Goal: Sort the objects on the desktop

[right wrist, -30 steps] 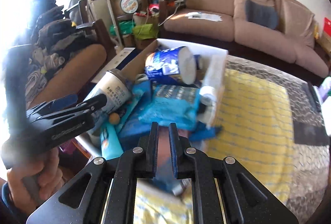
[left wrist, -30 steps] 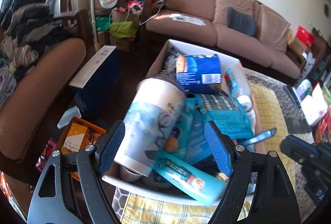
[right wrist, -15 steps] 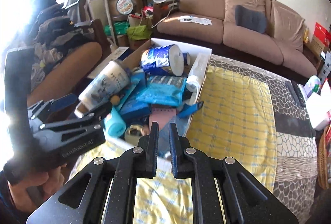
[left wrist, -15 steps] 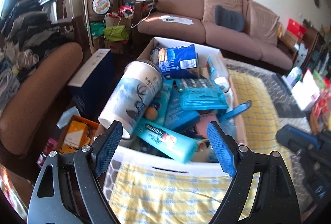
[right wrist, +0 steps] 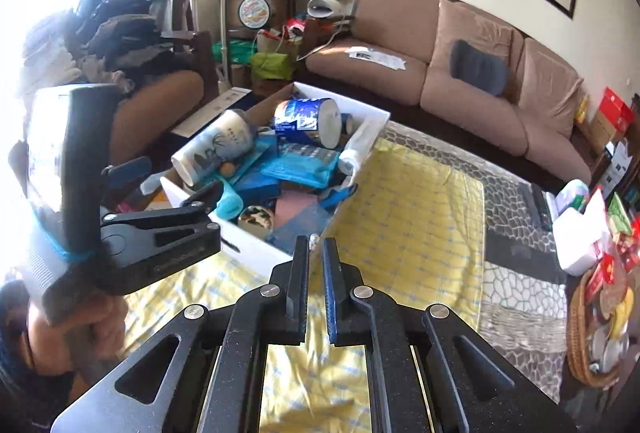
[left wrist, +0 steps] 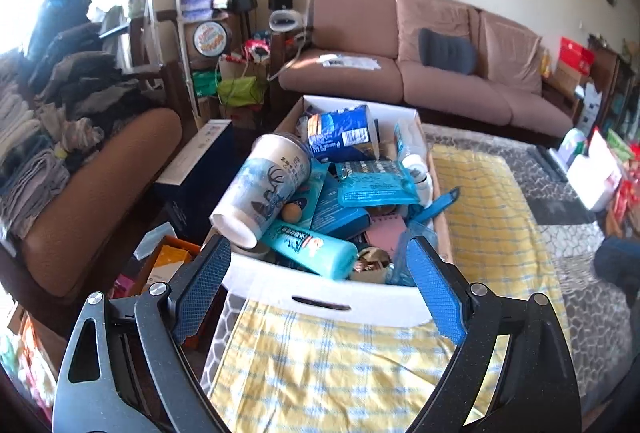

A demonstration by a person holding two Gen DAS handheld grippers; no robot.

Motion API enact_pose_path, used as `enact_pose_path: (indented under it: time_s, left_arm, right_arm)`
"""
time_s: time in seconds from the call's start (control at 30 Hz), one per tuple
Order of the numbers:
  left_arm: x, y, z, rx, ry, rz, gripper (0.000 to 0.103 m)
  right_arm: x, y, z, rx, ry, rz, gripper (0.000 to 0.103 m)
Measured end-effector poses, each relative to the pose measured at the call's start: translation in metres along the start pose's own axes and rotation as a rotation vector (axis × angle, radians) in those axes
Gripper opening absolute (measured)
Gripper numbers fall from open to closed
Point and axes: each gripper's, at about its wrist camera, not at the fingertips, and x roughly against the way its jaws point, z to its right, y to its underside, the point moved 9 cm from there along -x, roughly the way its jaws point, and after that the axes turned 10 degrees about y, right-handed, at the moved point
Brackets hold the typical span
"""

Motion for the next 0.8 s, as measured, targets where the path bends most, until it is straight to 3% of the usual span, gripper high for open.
enact_pose_path:
  time_s: [0.03, 0.13, 0.2, 0.27, 0.33, 0.57, 0.6, 0.63, 0.67, 0.73, 0.8]
  left_arm:
    - [0.008, -0.001, 0.005, -0.006, 0.008, 0.010, 0.089]
    - [0.033, -0.005, 0.015, -0.053, -0.028, -0.002, 0.089]
    - [0.054, -0.004, 0.020, -0.062, -0.027, -0.002, 0.090]
    - [0.074, -0.001, 0.023, -0.068, -0.033, -0.007, 0.090]
    - [0.095, 0.004, 0.025, -0.070, -0.038, -0.012, 0.090]
    - [0.157, 0.021, 0.028, -0.067, -0.073, -0.015, 0.090]
    - [0.163, 0.027, 0.030, -0.079, -0.079, -0.035, 0.090]
    - [0.167, 0.030, 0.031, -0.086, -0.083, -0.052, 0.090]
    - [0.171, 0.035, 0.033, -0.089, -0.084, -0.074, 0.090]
    - [0.177, 0.043, 0.037, -0.081, -0.072, -0.096, 0.095]
    - [0.186, 0.048, 0.040, -0.073, -0.076, -0.095, 0.096]
  right_arm:
    - [0.006, 0.004, -0.002, -0.027, -0.055, -0.006, 0.006]
    - [0.022, 0.008, -0.004, -0.019, -0.045, 0.013, 0.006]
    - [0.036, 0.010, -0.009, -0.040, -0.099, 0.021, 0.005]
    - [0.053, 0.012, -0.010, -0.028, -0.077, 0.047, 0.006]
    - [0.069, 0.014, -0.015, -0.037, -0.116, 0.058, 0.006]
    - [0.111, 0.040, -0.010, -0.042, -0.066, 0.069, 0.009]
    - [0.114, 0.044, -0.008, -0.047, -0.058, 0.071, 0.012]
    - [0.118, 0.047, -0.007, -0.059, -0.058, 0.072, 0.025]
    - [0.122, 0.051, -0.006, -0.073, -0.057, 0.073, 0.045]
    - [0.130, 0.056, 0.000, -0.094, -0.035, 0.087, 0.071]
    - [0.140, 0.059, 0.007, -0.116, -0.007, 0.108, 0.077]
